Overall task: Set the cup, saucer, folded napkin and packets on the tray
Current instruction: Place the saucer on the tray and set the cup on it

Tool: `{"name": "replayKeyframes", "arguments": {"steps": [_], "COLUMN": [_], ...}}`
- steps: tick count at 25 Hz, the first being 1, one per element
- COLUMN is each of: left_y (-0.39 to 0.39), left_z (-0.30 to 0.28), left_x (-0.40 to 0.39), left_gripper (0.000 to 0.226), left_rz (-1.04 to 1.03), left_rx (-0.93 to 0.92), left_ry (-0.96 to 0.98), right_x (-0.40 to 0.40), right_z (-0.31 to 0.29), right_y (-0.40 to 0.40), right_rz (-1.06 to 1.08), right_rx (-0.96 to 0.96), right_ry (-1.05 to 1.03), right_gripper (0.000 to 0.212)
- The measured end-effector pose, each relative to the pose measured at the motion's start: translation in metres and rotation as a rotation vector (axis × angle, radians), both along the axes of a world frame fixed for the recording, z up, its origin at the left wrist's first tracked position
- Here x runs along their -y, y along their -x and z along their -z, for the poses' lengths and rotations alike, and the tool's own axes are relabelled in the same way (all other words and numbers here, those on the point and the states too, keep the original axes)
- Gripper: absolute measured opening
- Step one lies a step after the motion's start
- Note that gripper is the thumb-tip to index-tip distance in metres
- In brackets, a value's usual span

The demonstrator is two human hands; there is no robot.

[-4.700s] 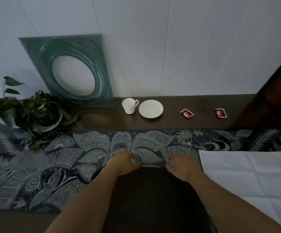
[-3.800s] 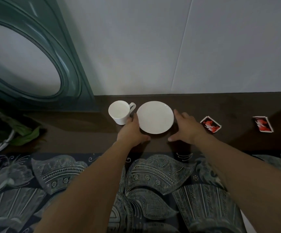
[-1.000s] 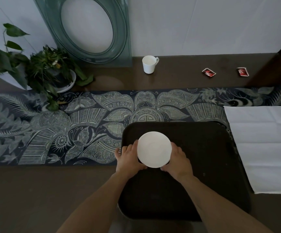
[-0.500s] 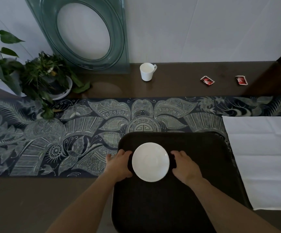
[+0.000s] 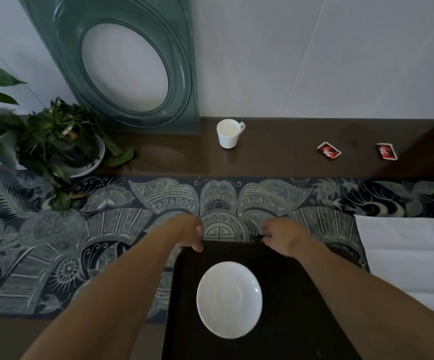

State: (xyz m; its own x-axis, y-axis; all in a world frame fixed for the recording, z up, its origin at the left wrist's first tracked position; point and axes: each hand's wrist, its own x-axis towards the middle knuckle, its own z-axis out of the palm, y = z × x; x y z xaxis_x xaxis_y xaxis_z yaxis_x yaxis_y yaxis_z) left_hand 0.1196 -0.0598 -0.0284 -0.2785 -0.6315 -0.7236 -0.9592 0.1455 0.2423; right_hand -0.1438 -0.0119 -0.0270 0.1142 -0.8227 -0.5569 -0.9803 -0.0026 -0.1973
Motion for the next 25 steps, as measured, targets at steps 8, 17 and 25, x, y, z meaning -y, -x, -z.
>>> {"name": "replayKeyframes", "arguments": {"steps": [8, 17, 25], "left_y": [0.02, 0.034, 0.051], "left_z": [0.013, 0.008, -0.003], "left_x": [0.085, 0.192, 0.263], "left_gripper": [0.048, 0.052, 0.091], "left_rz": [0.089, 0.09, 0.019], "left_rx": [0.088, 0.102, 0.105], "left_ry": [0.023, 0.183, 0.397], "right_x": [0.091, 0.198, 0.281], "right_z": [0.007, 0.0, 0.004], "right_y": [0.002, 0.014, 0.01], "right_rz": [-0.018, 0.008, -0.023], "right_rx": [-0.016, -0.063, -0.112], "right_ry": [0.018, 0.124, 0.309], "right_gripper": [0.027, 0.041, 0.072]}}
